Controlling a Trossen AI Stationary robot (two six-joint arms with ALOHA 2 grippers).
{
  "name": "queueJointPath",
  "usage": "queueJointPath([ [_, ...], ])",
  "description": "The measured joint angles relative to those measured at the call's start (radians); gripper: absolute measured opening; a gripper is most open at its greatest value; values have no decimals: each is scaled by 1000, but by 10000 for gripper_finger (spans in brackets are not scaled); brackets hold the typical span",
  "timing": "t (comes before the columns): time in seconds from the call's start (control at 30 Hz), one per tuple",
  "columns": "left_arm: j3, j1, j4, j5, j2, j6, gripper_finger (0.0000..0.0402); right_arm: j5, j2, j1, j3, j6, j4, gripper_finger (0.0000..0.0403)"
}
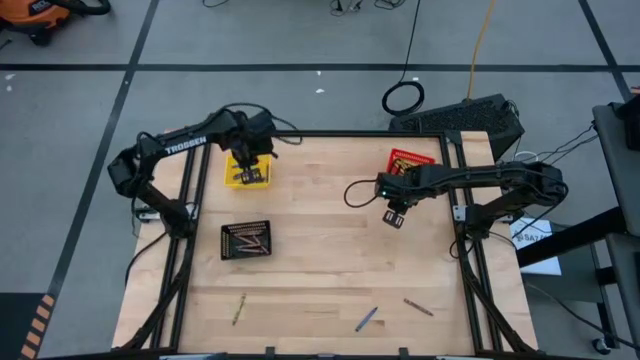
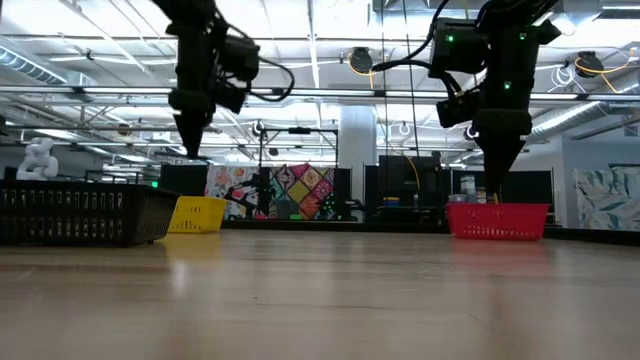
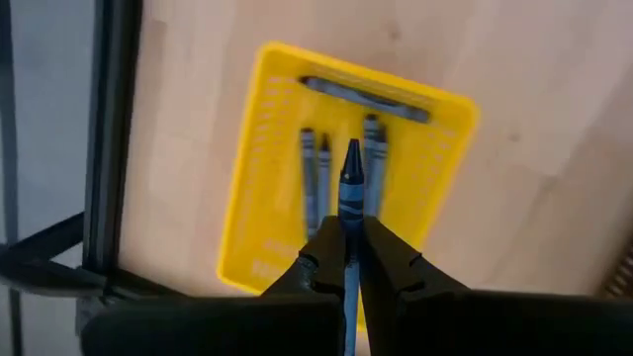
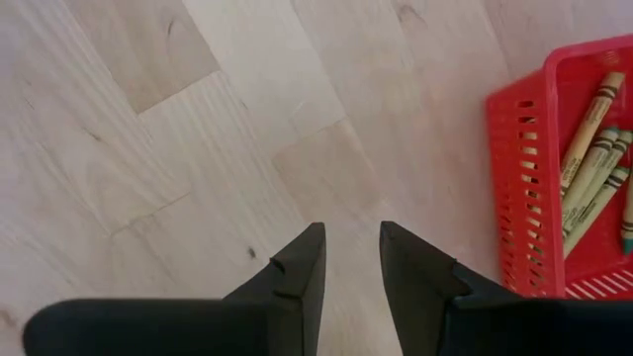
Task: Sort crayons
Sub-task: Put the blue crayon into the yellow bin, then put the brown crayon into the black bin
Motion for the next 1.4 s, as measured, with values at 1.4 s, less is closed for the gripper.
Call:
queueJointPath([
  [1.4, -168, 55, 160, 67, 62, 38, 75, 121, 0, 1, 0, 4, 26, 86],
])
